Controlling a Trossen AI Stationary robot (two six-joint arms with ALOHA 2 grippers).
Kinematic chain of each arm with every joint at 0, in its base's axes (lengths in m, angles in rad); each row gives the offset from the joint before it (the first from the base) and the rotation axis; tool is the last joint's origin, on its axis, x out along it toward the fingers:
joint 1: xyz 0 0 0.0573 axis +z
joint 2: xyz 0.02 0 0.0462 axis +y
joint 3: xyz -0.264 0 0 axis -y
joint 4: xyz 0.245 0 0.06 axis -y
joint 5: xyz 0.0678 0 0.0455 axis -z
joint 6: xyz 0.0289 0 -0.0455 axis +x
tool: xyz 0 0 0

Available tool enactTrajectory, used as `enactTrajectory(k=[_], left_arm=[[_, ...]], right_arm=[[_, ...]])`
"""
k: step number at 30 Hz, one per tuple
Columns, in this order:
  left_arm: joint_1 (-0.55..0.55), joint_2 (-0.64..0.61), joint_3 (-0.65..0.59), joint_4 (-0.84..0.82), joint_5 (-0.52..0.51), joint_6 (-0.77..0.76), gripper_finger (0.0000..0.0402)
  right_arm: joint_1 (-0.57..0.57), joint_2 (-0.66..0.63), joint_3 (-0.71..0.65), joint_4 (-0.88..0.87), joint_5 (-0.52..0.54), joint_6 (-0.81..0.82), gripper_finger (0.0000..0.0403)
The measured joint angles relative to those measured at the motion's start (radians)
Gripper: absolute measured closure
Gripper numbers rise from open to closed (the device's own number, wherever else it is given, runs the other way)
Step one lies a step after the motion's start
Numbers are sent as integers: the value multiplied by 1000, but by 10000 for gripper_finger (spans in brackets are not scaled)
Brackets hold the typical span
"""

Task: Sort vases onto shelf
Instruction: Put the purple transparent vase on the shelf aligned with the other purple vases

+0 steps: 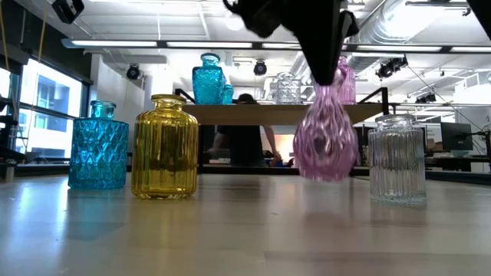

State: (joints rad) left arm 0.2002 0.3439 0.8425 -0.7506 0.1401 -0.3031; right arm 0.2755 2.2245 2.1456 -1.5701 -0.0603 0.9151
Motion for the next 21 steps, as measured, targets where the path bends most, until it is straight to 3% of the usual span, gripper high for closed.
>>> enactTrajectory(k=[21], left_arm=[[0,0,0,1,-8,-33,344]], right_arm=[[-145,-319,0,-1,59,-113,403]])
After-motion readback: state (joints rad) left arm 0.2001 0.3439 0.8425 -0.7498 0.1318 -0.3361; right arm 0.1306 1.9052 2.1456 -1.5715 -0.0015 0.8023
